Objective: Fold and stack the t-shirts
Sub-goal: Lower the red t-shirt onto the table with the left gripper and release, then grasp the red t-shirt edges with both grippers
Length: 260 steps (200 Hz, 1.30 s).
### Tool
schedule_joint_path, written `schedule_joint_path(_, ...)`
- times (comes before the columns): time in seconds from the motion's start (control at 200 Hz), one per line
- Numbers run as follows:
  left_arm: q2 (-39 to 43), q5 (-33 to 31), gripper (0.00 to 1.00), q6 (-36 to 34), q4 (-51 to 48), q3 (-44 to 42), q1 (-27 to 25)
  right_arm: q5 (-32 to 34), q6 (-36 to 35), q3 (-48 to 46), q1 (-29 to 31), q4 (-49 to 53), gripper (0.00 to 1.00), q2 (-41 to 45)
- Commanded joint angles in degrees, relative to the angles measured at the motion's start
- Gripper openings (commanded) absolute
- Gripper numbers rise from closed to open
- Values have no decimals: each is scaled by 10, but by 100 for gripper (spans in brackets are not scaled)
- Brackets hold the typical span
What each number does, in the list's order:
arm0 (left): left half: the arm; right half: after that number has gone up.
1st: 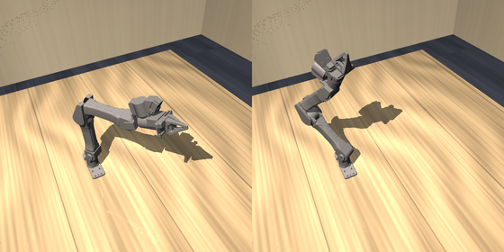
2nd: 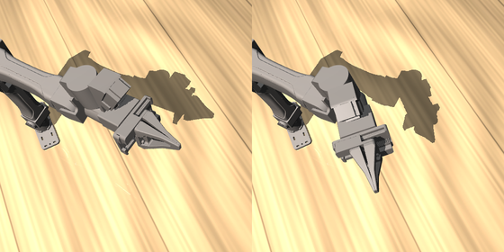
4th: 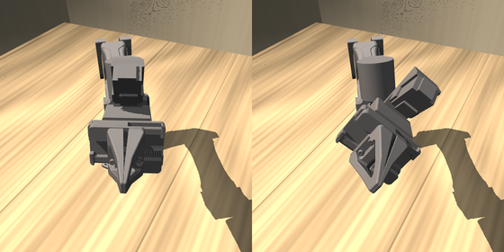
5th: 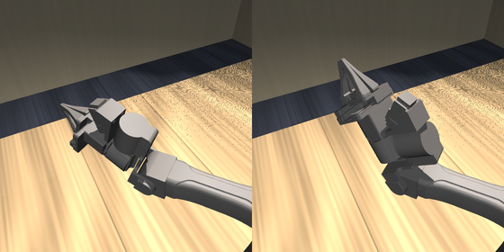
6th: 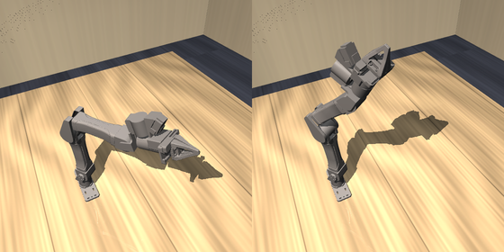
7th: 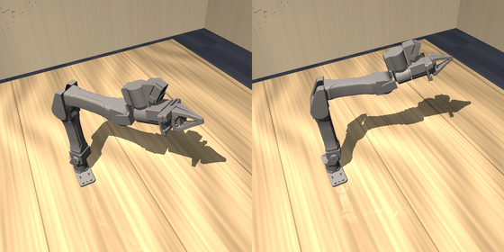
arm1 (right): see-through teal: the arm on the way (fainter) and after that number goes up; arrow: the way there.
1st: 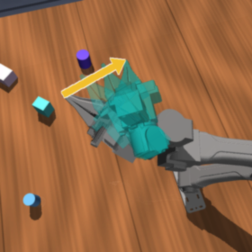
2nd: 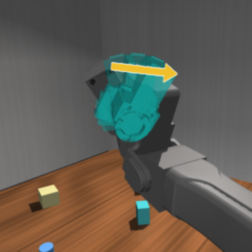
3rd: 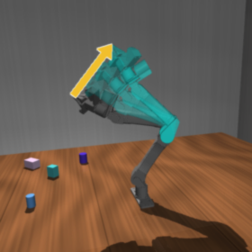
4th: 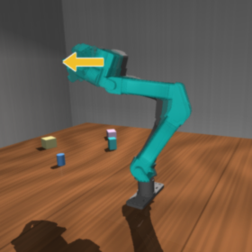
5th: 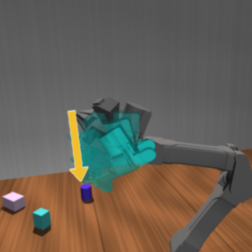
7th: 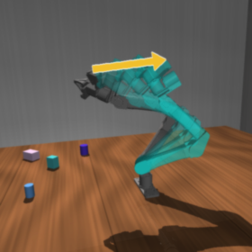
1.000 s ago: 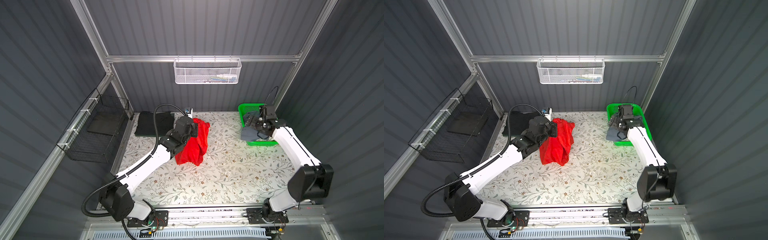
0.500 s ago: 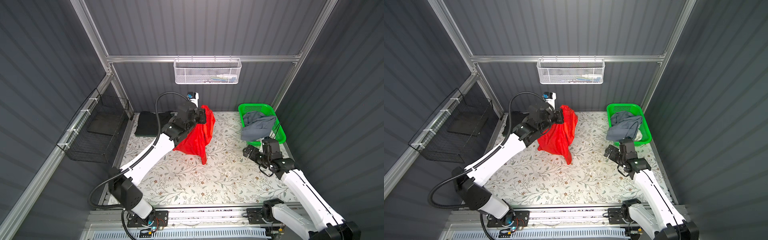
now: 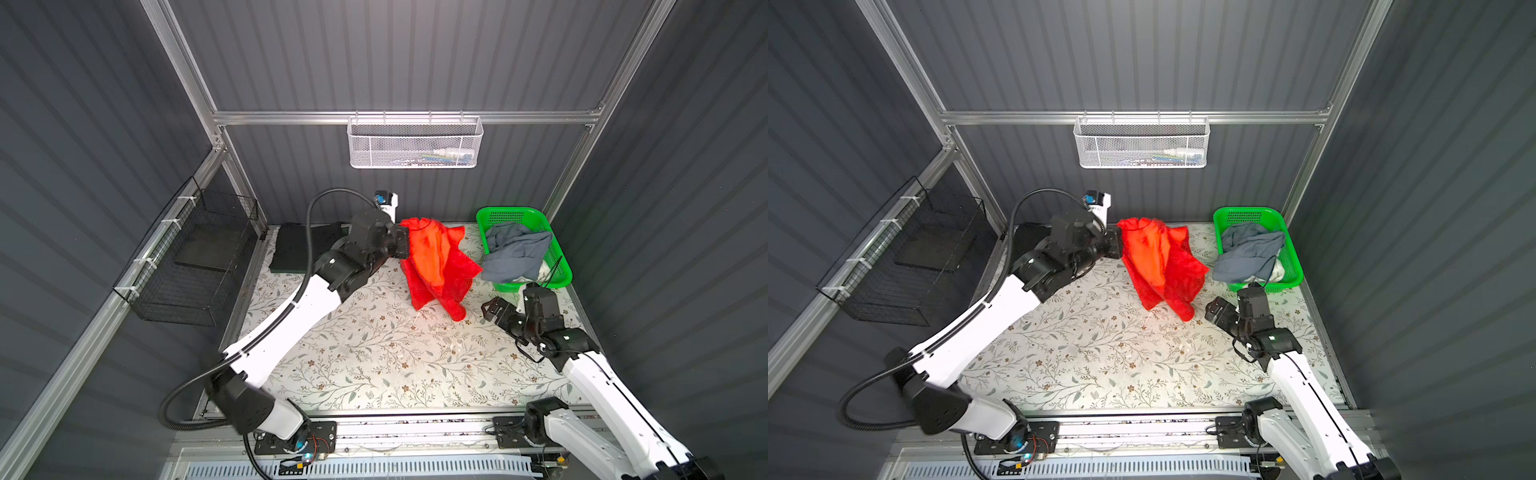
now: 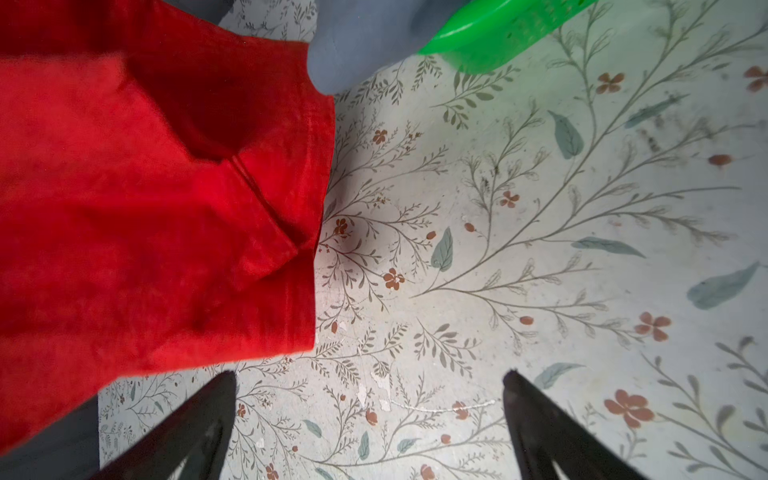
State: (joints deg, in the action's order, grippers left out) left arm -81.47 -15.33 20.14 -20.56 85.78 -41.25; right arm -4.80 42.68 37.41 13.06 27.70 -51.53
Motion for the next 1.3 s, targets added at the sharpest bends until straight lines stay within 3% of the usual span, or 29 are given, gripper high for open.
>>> schedule_joint_path(0.0, 40, -106, 0, 44, -7, -99, 13, -3, 15, 9, 22, -14, 99, -33)
schedule_joint_path(0.04, 52, -101, 2, 63, -15, -130, 20, -2, 20, 9, 31, -20, 99, -48)
schedule_joint_path(0.085, 61, -98, 28, 79, -27, -162, 30, -1, 25, 10, 43, -30, 99, -66)
schedule_joint_path(0.105, 64, -98, 45, 84, -33, -174, 34, -1, 27, 11, 48, -35, 99, -75)
schedule_joint_path(0.17, 68, -101, 75, 109, -62, -197, 53, 8, 33, 18, 69, -48, 99, -105)
schedule_joint_path(0.235, 73, -100, 87, 120, -87, -210, 71, 13, 41, 28, 87, -51, 99, -145)
schedule_joint_path(0.37, 88, -98, 99, 107, -97, -221, 76, 13, 50, 58, 124, -86, 98, -222)
schedule_joint_path(0.465, 101, -69, 99, 103, -83, -230, 76, 5, 57, 77, 144, -108, 96, -270)
schedule_joint_path(0.73, 123, 90, 99, 134, 0, -304, 71, 6, 89, 101, 155, -151, 86, -378)
schedule_joint_path(0.936, 92, 120, 97, 147, 26, -335, 42, -5, 87, 128, 155, -163, 70, -450)
schedule_joint_path(1.061, 65, 119, 97, 145, 37, -344, 38, -2, 79, 135, 155, -180, 54, -475)
schedule_joint_path(1.196, 39, 113, 95, 140, 47, -350, 38, -4, 69, 154, 152, -173, 20, -491)
schedule_joint_path(1.296, 15, 116, 94, 138, 60, -351, 37, 8, 64, 151, 153, -170, 5, -475)
